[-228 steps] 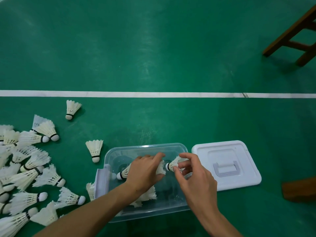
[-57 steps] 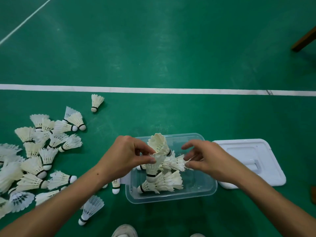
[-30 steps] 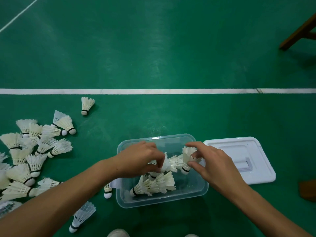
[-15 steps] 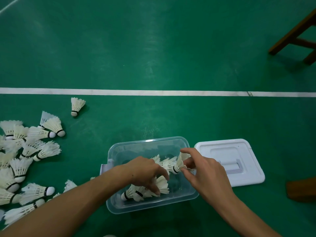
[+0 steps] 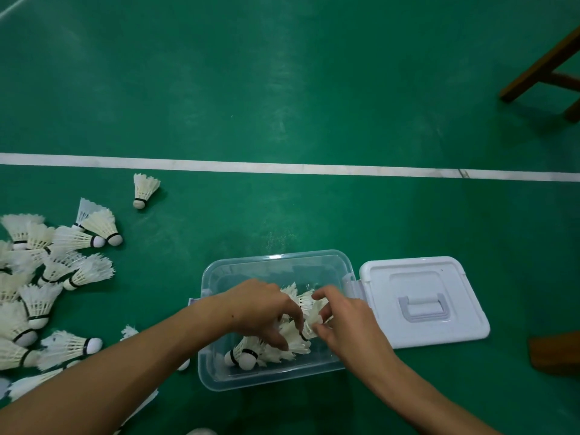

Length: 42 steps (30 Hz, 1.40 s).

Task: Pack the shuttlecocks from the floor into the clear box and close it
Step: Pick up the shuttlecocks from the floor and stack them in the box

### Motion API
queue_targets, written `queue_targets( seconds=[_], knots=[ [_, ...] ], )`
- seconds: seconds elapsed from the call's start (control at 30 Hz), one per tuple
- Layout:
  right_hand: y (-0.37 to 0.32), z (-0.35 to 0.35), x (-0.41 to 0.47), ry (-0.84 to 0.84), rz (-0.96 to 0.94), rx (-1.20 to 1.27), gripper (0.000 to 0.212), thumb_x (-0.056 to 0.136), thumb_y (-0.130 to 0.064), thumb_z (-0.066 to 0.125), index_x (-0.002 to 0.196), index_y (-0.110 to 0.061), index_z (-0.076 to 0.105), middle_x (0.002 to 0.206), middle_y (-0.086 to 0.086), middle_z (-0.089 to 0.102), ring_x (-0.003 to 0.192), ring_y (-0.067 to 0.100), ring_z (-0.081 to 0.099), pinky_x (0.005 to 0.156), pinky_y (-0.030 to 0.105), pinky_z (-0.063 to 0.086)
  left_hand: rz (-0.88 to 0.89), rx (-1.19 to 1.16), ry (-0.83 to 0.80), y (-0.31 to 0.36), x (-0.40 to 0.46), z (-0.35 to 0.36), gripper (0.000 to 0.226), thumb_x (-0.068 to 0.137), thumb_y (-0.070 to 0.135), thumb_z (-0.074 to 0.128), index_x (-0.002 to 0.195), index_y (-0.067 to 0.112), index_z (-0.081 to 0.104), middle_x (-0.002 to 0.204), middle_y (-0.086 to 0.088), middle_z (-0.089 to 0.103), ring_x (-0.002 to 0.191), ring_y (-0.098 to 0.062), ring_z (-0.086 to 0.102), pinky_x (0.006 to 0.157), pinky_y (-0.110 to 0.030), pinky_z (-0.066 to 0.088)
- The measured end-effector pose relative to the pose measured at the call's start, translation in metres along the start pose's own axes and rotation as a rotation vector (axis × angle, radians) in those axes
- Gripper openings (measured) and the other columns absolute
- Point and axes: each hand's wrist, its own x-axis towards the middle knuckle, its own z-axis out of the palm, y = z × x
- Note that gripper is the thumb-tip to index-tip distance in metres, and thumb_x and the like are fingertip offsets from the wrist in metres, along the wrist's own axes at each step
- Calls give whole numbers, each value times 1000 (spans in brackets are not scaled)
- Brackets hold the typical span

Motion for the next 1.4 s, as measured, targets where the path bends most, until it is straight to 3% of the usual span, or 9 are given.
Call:
queue_targets(
  seconds=[0.17, 0.23, 0.37, 0.53, 0.67, 0.87, 1.1, 1.2, 1.4],
  knots=[
    [-7, 1, 16, -190, 206, 264, 57, 93, -4, 74, 137, -25, 45, 99, 2, 63, 78, 20, 71, 59, 29, 62, 6, -5, 16, 2, -6, -5, 45, 87, 60, 73, 128, 45, 64, 101, 10, 74, 82, -8, 51, 71, -31, 43],
    [-10, 6, 21, -271, 279, 325, 61, 91, 1, 74, 138, -24, 43, 102, 6, 60, 85, 22, 70, 63, 35, 66, 10, 12, 21, 2, -9, -7, 45, 87, 59, 73, 129, 44, 64, 103, 9, 74, 83, -9, 53, 70, -30, 40],
    [-7, 22, 27, -328, 255, 73, 60, 88, -2, 76, 136, -17, 45, 100, 1, 60, 92, 20, 64, 80, 38, 62, 7, -24, 59, 2, -16, -7, 51, 86, 60, 74, 132, 43, 61, 106, 8, 74, 92, -14, 65, 73, -31, 46],
    [-12, 25, 28, -336, 219, -61, 54, 90, 1, 72, 132, -19, 44, 113, 4, 63, 98, 22, 63, 87, 41, 59, -79, -117, 205, -4, -27, -10, 55, 80, 65, 77, 125, 38, 61, 102, 14, 69, 94, -9, 55, 76, -33, 46],
    [-16, 16, 25, -360, 192, -116, 62, 92, -4, 70, 143, -17, 37, 114, 7, 64, 99, 26, 65, 88, 43, 59, -51, -145, 360, -7, -39, -16, 38, 81, 61, 77, 109, 36, 71, 96, 20, 67, 88, -3, 45, 72, -30, 40],
    [-20, -27, 14, -265, 123, 55, 64, 91, -28, 80, 145, -27, 45, 123, 0, 64, 103, 14, 67, 91, 36, 58, 42, -211, 484, -6, -48, -27, 18, 87, 55, 75, 98, 41, 78, 88, 23, 72, 85, -2, 43, 67, -13, 27],
    [-22, -63, -7, -92, -120, 393, 56, 84, -30, 87, 133, -34, 62, 120, -26, 69, 116, -6, 63, 93, 24, 58, 147, -312, 317, 13, -29, -50, 11, 92, 31, 78, 101, 36, 78, 97, 17, 73, 91, -3, 58, 79, -32, 52],
    [-14, -62, -11, -29, -105, 391, 51, 85, -29, 86, 129, -38, 62, 105, -21, 75, 108, -1, 68, 95, 29, 58, 176, -417, 394, 19, -22, -55, 9, 90, 27, 81, 99, 27, 80, 92, 13, 75, 85, -3, 63, 77, -18, 50],
    [11, -59, -22, 68, -92, 261, 41, 86, -33, 84, 119, -44, 63, 93, -22, 71, 97, 1, 67, 89, 36, 57, 99, -607, 645, 25, -19, -35, 24, 87, 27, 85, 107, 27, 73, 104, 17, 69, 85, -9, 70, 70, -21, 53]
  ],
)
